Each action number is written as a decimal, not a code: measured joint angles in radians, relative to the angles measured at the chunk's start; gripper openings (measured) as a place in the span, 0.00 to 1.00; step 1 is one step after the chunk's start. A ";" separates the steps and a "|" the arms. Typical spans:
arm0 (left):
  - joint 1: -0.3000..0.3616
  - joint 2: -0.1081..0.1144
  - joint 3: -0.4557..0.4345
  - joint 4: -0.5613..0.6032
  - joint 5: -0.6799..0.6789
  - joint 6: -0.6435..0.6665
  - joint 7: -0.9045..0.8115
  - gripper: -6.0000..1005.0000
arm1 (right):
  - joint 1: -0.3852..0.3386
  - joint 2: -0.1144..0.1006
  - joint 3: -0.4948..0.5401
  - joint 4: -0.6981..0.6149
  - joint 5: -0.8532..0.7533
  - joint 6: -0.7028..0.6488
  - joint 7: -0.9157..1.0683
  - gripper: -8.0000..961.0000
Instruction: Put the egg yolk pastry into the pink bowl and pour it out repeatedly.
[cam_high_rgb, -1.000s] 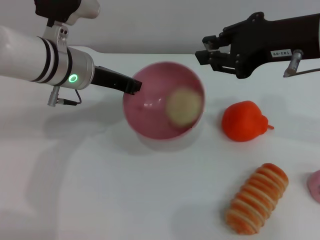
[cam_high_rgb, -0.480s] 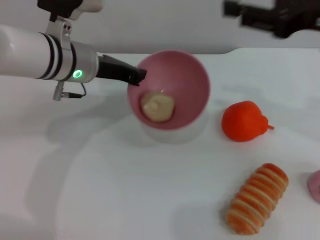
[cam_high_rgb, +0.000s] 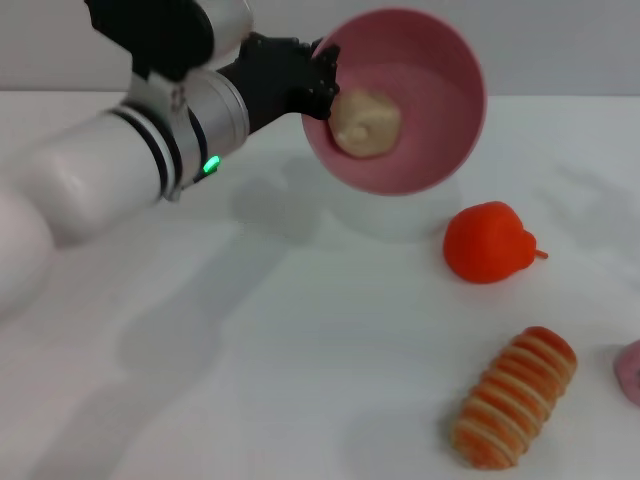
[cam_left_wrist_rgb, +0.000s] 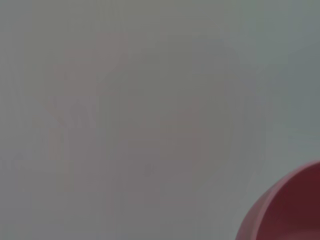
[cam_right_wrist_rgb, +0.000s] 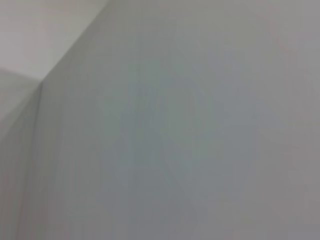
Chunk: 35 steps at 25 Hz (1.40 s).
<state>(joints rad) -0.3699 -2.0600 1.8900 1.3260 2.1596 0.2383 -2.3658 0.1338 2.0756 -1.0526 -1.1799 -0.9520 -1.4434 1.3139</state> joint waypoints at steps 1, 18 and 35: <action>0.015 0.000 0.033 0.000 0.002 -0.056 0.010 0.05 | -0.001 0.001 0.009 0.032 0.027 -0.017 -0.023 0.51; 0.093 -0.004 0.547 -0.253 0.089 -1.113 0.031 0.05 | 0.040 -0.004 0.220 0.297 0.324 -0.163 -0.070 0.51; 0.073 -0.003 0.631 -0.309 0.091 -1.289 0.034 0.05 | 0.078 -0.006 0.218 0.347 0.320 -0.185 -0.071 0.51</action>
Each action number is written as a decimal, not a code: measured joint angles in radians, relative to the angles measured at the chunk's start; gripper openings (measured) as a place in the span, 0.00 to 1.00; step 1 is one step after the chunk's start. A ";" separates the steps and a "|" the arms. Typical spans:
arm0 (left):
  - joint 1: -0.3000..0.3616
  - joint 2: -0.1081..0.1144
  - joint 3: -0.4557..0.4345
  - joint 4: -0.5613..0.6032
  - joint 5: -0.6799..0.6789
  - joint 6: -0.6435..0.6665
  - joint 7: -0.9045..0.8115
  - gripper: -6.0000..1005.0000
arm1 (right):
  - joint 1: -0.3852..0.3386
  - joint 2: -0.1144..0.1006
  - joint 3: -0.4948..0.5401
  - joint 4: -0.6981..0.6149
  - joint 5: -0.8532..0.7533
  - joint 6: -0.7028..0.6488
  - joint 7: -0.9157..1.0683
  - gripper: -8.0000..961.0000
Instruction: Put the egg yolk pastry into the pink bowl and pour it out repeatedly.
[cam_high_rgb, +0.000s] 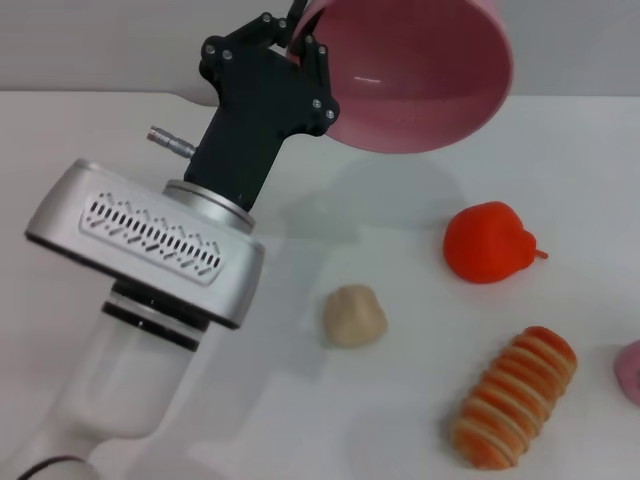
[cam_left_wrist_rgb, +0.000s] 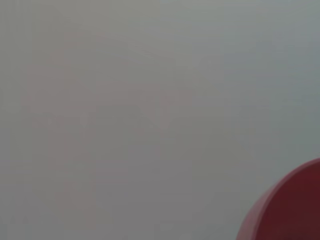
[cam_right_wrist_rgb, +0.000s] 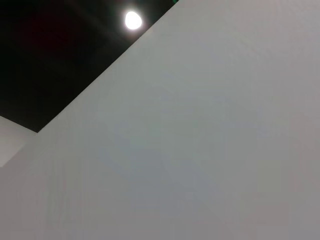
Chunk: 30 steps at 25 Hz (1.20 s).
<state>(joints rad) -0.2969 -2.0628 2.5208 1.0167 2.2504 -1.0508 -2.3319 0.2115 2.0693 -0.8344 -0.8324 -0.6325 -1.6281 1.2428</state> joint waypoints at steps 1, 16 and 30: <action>-0.003 0.001 -0.008 0.004 -0.001 0.021 -0.002 0.05 | 0.000 0.000 -0.003 0.000 -0.001 -0.005 0.001 0.51; -0.206 0.004 -0.774 0.197 -0.041 1.450 -0.131 0.05 | 0.037 -0.017 -0.014 -0.523 -0.454 -0.204 0.472 0.51; -0.447 0.014 -1.195 -0.028 0.011 1.962 -0.136 0.05 | 0.314 -0.018 -0.171 -0.880 -1.309 -0.487 0.974 0.51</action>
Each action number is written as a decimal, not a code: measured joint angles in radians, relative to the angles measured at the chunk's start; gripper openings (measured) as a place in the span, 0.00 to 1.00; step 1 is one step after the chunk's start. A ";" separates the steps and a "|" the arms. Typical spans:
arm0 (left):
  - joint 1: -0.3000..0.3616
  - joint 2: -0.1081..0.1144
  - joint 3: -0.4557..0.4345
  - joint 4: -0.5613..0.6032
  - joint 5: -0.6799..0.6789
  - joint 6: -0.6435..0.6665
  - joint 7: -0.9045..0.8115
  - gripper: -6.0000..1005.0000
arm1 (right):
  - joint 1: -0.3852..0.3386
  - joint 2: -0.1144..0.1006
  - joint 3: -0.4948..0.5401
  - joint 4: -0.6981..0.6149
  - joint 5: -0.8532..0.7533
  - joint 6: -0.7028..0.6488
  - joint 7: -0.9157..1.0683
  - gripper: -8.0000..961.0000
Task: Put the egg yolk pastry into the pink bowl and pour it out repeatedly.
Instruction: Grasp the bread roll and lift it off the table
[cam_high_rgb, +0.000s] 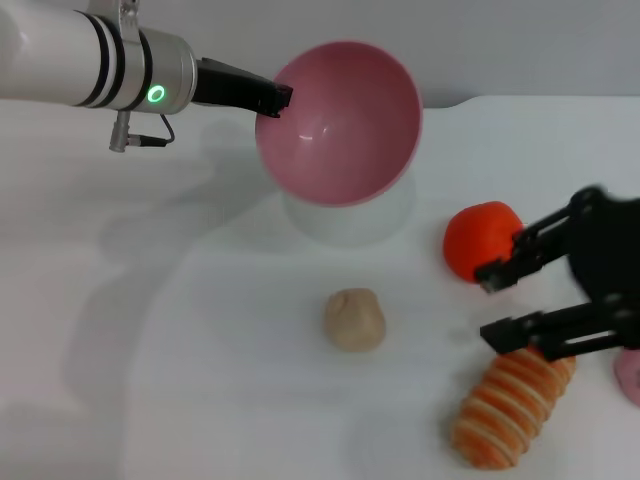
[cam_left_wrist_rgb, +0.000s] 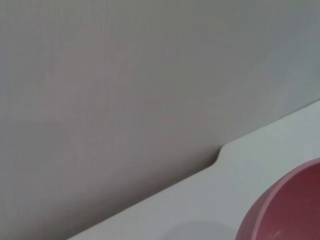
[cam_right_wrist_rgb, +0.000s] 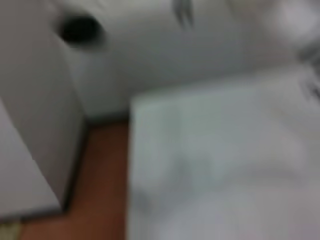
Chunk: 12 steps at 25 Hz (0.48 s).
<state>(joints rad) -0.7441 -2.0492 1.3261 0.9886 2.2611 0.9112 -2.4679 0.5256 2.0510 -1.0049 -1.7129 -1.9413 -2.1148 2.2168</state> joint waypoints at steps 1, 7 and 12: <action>-0.001 0.000 -0.001 -0.001 0.000 0.001 0.000 0.05 | 0.014 0.010 -0.031 0.017 -0.089 0.016 0.000 0.51; -0.003 0.000 -0.003 -0.005 0.000 0.016 0.001 0.05 | 0.055 0.020 -0.224 0.175 -0.298 0.184 0.003 0.51; 0.006 -0.002 -0.004 -0.003 0.000 0.025 0.001 0.05 | 0.067 0.023 -0.365 0.296 -0.364 0.385 0.011 0.51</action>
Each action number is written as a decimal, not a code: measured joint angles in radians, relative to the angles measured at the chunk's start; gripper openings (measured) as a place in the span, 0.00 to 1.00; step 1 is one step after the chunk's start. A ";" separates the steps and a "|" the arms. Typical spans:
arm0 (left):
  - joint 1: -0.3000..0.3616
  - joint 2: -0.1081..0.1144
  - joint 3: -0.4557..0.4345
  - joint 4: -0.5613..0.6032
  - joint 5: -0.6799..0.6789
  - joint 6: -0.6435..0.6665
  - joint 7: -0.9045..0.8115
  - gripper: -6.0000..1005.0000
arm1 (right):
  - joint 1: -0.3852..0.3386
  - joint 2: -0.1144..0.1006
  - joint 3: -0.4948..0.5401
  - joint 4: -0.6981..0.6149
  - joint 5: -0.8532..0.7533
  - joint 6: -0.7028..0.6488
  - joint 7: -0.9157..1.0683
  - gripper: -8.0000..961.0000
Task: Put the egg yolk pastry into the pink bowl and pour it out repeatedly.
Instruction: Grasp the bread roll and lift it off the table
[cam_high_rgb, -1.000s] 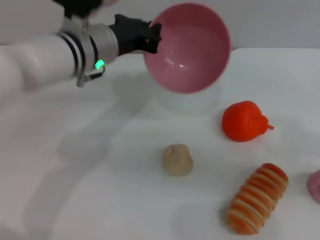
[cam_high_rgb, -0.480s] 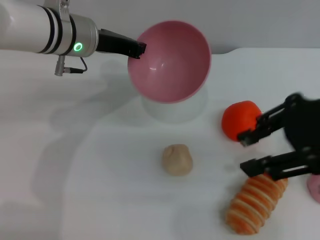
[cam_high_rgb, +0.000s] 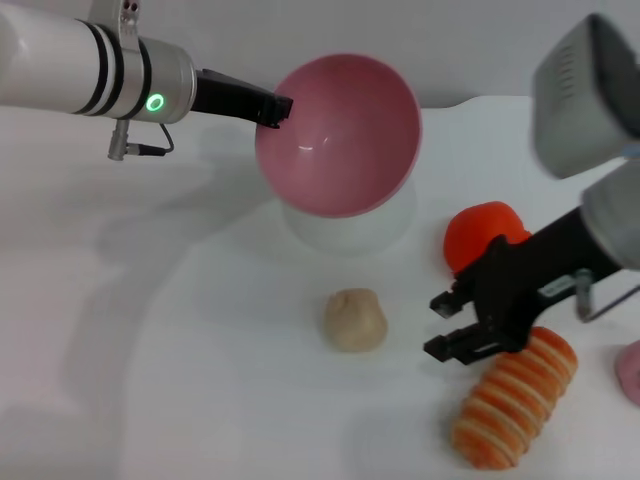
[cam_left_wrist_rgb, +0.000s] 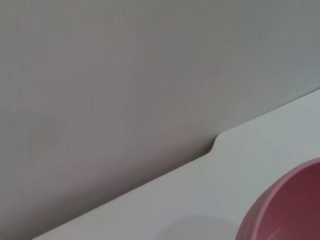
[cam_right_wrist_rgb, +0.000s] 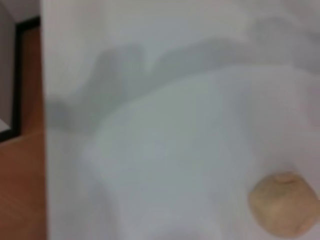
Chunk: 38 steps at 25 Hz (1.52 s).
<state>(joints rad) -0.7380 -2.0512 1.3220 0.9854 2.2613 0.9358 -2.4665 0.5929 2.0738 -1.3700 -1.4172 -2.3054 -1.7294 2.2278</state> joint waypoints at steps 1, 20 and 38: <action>0.000 0.000 0.000 0.000 0.000 0.000 0.000 0.05 | 0.000 0.000 0.000 0.000 0.000 0.000 0.000 0.51; 0.018 0.001 0.000 -0.006 0.000 0.005 -0.002 0.05 | 0.066 0.005 -0.277 0.244 -0.063 0.455 0.101 0.46; 0.025 0.003 0.000 -0.005 0.000 0.008 0.006 0.05 | 0.115 0.011 -0.400 0.375 0.001 0.585 0.130 0.37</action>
<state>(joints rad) -0.7126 -2.0480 1.3221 0.9802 2.2611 0.9434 -2.4602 0.7081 2.0844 -1.7699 -1.0417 -2.3043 -1.1441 2.3576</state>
